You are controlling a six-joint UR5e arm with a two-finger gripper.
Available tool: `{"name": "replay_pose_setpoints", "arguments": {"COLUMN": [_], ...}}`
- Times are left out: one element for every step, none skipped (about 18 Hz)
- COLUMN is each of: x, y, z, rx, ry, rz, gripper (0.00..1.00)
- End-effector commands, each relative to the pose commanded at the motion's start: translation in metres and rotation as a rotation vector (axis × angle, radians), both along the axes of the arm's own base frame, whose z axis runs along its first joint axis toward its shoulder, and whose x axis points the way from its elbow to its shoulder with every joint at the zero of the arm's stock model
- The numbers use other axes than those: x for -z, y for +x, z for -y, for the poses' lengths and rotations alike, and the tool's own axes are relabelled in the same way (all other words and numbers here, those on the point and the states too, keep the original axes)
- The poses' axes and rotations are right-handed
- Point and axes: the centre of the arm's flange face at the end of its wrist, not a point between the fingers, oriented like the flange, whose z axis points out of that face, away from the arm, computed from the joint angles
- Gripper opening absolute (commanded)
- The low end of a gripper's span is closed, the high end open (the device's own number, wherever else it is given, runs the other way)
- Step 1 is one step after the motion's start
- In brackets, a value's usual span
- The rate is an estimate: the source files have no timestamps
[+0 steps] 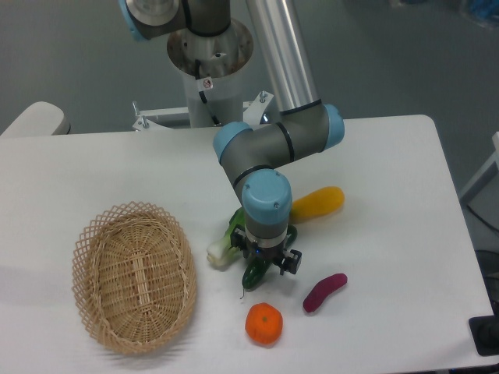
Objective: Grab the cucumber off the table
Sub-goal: 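Close the gripper around the green cucumber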
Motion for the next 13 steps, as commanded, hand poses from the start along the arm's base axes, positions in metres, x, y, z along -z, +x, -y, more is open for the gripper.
{"name": "replay_pose_setpoints", "arguments": {"x": [-0.003, -0.005, -0.007, -0.009, -0.009, -0.013, -0.015, -0.019, -0.019, -0.023, -0.028, -0.033, -0.045], "y": [-0.002, -0.002, -0.003, -0.002, -0.003, -0.004, -0.004, -0.005, -0.006, -0.006, -0.009, -0.013, -0.021], "z": [0.000, 0.001, 0.002, 0.003, 0.004, 0.004, 0.004, 0.005, 0.004, 0.004, 0.004, 0.004, 0.005], "rx": [0.006, 0.020, 0.037, 0.047, 0.049, 0.048, 0.046, 0.045, 0.045, 0.045, 0.042, 0.037, 0.030], "ry": [0.004, 0.005, 0.006, 0.007, 0.008, 0.015, 0.017, 0.022, 0.022, 0.025, 0.032, 0.039, 0.048], "rz": [-0.005, -0.005, -0.006, -0.009, -0.008, -0.011, -0.013, -0.017, -0.017, -0.020, -0.026, -0.032, -0.044], "gripper": [0.39, 0.33, 0.29, 0.25, 0.24, 0.21, 0.21, 0.20, 0.18, 0.17, 0.16, 0.16, 0.16]}}
